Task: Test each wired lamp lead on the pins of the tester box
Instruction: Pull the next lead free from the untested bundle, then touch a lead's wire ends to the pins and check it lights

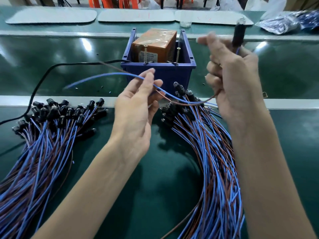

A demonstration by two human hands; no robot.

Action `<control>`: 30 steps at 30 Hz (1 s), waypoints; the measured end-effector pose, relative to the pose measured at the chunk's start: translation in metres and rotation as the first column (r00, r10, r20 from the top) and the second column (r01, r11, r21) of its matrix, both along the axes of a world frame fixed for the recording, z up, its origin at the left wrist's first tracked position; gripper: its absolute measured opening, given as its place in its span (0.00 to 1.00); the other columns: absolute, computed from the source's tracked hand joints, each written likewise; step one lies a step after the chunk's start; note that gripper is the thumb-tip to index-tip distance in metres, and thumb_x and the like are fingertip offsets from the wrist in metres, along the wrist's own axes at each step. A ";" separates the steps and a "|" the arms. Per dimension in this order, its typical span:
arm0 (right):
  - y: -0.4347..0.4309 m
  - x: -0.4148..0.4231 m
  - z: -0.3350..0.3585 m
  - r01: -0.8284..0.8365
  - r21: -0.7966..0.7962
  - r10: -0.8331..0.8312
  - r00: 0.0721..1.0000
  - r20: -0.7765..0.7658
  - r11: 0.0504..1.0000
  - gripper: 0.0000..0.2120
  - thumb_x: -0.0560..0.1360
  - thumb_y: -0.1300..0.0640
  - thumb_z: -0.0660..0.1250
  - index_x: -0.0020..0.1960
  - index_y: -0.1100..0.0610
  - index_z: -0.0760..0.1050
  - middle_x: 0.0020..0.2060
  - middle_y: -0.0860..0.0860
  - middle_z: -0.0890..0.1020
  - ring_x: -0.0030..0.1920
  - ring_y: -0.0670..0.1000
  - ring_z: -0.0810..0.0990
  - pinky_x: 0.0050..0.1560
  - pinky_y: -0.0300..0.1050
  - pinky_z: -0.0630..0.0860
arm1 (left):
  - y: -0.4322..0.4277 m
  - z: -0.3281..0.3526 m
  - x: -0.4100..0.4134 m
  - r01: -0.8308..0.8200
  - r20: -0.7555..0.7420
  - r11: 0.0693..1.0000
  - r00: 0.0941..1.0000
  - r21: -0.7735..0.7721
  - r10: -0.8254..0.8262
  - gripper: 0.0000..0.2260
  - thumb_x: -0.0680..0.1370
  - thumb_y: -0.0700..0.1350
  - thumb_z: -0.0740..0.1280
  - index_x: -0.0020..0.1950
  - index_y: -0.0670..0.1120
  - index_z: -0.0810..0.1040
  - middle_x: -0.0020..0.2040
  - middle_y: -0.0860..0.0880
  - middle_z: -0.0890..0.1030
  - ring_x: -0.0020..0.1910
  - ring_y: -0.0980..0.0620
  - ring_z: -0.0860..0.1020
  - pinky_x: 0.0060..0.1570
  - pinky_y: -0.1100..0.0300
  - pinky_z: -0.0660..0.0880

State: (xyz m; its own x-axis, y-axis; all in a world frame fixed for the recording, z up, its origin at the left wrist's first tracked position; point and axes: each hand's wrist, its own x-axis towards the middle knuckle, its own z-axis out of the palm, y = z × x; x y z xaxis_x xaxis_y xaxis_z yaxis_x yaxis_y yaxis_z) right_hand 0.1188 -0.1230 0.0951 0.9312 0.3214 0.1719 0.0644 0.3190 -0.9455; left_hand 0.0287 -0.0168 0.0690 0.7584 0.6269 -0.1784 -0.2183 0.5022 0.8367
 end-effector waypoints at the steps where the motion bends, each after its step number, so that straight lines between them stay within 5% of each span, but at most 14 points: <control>1: 0.000 0.001 -0.001 -0.009 -0.052 0.010 1.000 0.004 0.999 0.08 0.78 0.58 0.66 0.43 0.58 0.81 0.30 0.51 0.61 0.29 0.46 0.52 0.21 0.34 0.54 | 0.000 0.000 0.000 0.037 0.000 0.998 0.999 0.055 -0.037 0.05 0.79 0.42 0.65 0.48 0.49 0.80 0.33 0.55 0.81 0.28 0.62 0.76 0.28 0.72 0.70; 6: -0.003 0.004 -0.005 -0.119 -0.378 0.139 0.990 0.027 0.918 0.09 0.74 0.51 0.71 0.38 0.54 0.85 0.36 0.48 0.83 0.28 0.41 0.72 0.26 0.30 0.66 | -0.001 -0.003 -0.004 0.224 -0.093 0.917 0.975 0.329 -0.204 0.05 0.76 0.42 0.68 0.44 0.50 0.82 0.34 0.55 0.82 0.29 0.61 0.75 0.36 0.68 0.69; 12: 0.003 -0.007 -0.009 -0.260 -0.429 0.318 0.945 0.069 0.865 0.02 0.69 0.59 0.75 0.39 0.57 0.83 0.25 0.48 0.81 0.24 0.41 0.76 0.27 0.29 0.70 | 0.004 -0.005 -0.006 0.322 -0.164 0.838 0.946 0.440 -0.278 0.05 0.74 0.40 0.70 0.42 0.49 0.83 0.31 0.54 0.78 0.27 0.61 0.74 0.31 0.71 0.68; 17: 0.009 -0.007 -0.011 -0.181 -0.477 0.255 0.962 0.094 0.860 0.05 0.68 0.59 0.76 0.36 0.59 0.83 0.29 0.54 0.83 0.29 0.47 0.80 0.30 0.38 0.75 | 0.006 -0.007 -0.007 0.351 -0.185 0.762 0.936 0.544 -0.299 0.06 0.73 0.37 0.72 0.40 0.47 0.83 0.28 0.54 0.79 0.27 0.60 0.74 0.32 0.71 0.71; 24: 0.009 -0.005 -0.010 -0.103 -0.423 0.139 0.989 0.056 0.900 0.10 0.76 0.62 0.68 0.35 0.58 0.78 0.34 0.52 0.84 0.33 0.46 0.83 0.35 0.39 0.80 | 0.001 -0.011 -0.004 0.194 -0.089 0.850 0.981 0.489 -0.172 0.04 0.76 0.37 0.68 0.46 0.45 0.81 0.32 0.56 0.81 0.30 0.61 0.76 0.34 0.71 0.72; 27: 0.011 -0.004 -0.009 -0.086 -0.368 0.107 0.994 0.038 0.926 0.08 0.77 0.66 0.65 0.41 0.57 0.76 0.36 0.51 0.84 0.29 0.44 0.82 0.28 0.31 0.72 | 0.004 -0.010 -0.001 0.076 -0.065 0.877 0.997 0.474 -0.052 0.09 0.78 0.36 0.67 0.56 0.45 0.78 0.36 0.54 0.79 0.29 0.61 0.77 0.34 0.70 0.74; 30: 0.012 -0.002 -0.007 -0.006 -0.304 0.023 0.998 0.053 0.953 0.12 0.76 0.70 0.60 0.50 0.55 0.76 0.35 0.49 0.84 0.26 0.45 0.80 0.29 0.33 0.72 | 0.012 -0.008 0.000 -0.008 -0.056 0.872 0.998 0.489 0.040 0.16 0.79 0.34 0.63 0.68 0.41 0.73 0.44 0.52 0.80 0.29 0.62 0.78 0.32 0.72 0.72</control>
State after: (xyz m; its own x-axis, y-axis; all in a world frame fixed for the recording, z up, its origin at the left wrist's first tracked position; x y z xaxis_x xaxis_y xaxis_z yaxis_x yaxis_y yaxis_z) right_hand 0.1168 -0.1114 0.0885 0.9178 0.3798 0.1154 0.1171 0.0185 -0.9929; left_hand 0.0287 -0.0050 0.0608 0.7397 0.6640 0.1089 -0.1646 0.0216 0.9861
